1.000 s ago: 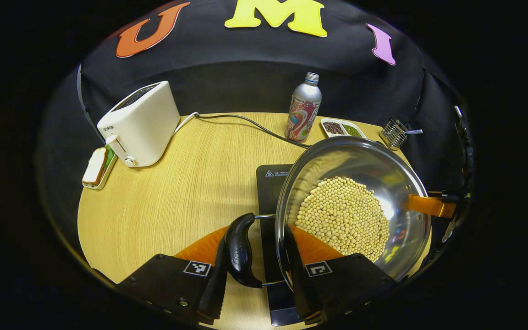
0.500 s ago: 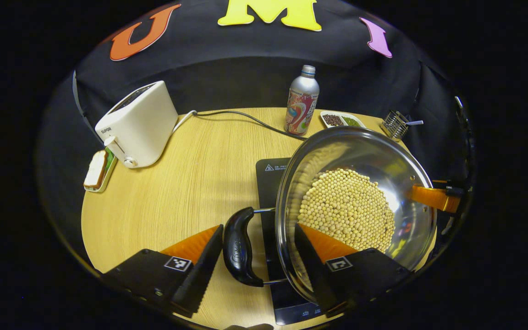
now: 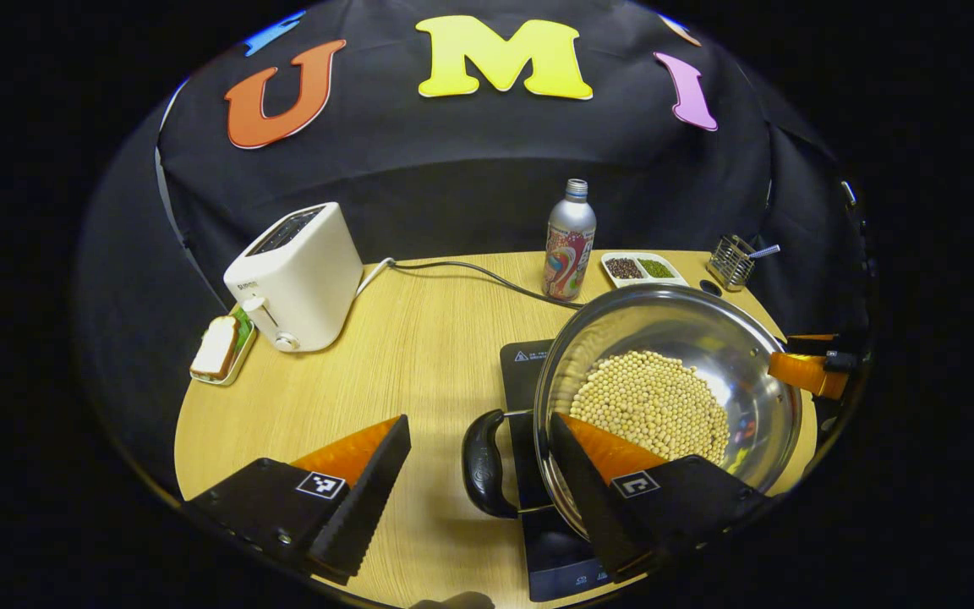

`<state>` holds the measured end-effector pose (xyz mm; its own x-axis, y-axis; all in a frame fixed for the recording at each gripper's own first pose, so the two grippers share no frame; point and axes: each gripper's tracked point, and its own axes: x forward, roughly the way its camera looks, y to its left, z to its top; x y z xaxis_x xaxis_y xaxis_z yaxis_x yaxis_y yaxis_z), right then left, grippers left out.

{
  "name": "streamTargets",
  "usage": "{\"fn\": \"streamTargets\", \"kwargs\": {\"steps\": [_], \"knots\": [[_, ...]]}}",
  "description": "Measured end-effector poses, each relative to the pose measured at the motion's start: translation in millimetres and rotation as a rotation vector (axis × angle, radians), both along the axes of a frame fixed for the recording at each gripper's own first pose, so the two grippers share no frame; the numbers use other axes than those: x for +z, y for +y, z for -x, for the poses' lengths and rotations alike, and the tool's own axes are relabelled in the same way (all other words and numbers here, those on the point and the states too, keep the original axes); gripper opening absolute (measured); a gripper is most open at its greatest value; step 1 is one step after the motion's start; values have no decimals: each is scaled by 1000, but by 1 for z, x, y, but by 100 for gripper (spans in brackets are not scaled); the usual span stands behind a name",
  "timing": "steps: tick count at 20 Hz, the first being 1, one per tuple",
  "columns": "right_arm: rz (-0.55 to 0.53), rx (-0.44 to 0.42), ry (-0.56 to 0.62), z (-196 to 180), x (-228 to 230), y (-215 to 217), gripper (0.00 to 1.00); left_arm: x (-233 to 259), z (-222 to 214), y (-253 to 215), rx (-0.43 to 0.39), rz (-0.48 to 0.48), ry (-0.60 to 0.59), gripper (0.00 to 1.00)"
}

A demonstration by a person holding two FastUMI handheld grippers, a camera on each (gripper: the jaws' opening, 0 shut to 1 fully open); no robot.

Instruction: First push the handle of the pot to place it horizontally, then grasp the pot with both hands and set it on the induction cooktop.

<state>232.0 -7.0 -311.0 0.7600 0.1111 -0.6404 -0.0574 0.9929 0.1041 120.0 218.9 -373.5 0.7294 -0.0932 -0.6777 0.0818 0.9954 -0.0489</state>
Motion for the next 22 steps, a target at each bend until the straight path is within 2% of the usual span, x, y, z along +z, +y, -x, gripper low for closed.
{"fn": "streamTargets", "kwargs": {"steps": [6,10,17,20,22], "knots": [[40,-3,-99,10,39,4,78,32,7,5,6,-6,-75,98],[57,15,-177,27,77,20,77,74,16,12,19,-5,-156,98],[77,27,-395,77,185,52,77,172,55,35,29,-47,-354,98],[59,17,-485,113,233,65,100,220,76,33,13,-31,-456,97],[57,8,-542,125,257,72,100,252,93,36,19,-18,-519,97]]}}
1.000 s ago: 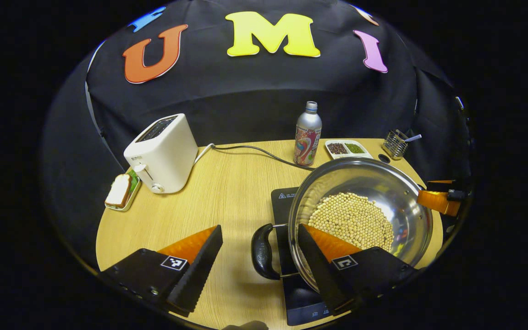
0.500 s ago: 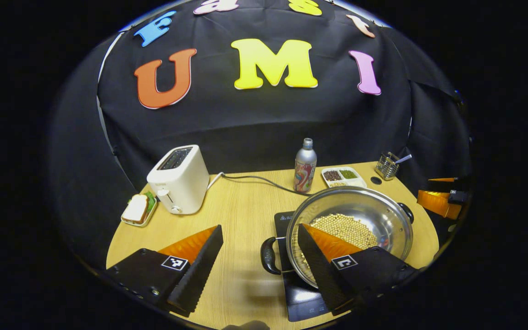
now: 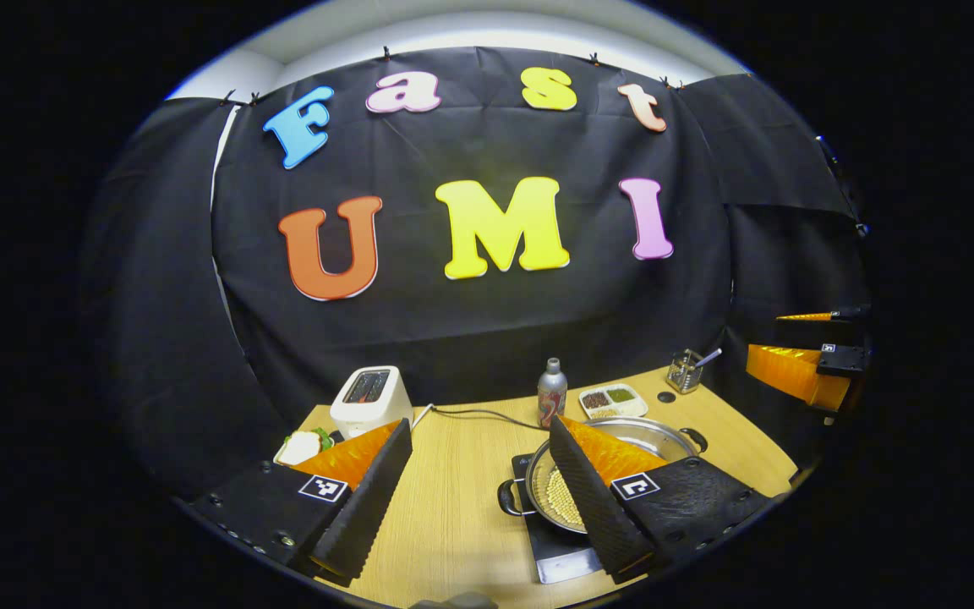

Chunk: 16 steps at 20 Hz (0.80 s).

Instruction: First push the handle of the pot to place it horizontally, then grasp the pot with both hands and set it on the induction cooktop.

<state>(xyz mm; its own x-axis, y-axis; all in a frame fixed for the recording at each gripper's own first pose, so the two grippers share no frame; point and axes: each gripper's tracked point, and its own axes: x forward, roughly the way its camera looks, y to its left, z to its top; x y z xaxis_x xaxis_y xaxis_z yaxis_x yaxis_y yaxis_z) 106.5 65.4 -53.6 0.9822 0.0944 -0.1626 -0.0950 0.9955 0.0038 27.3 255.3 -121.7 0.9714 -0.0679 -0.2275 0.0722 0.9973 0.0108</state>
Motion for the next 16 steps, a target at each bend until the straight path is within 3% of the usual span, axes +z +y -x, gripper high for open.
{"fn": "streamTargets", "kwargs": {"steps": [9,16], "knots": [[-43,-31,-203,107,109,3,100,85,59,22,20,77,-174,97],[-83,-74,-231,134,121,-52,100,96,105,57,159,84,-182,97]]}}
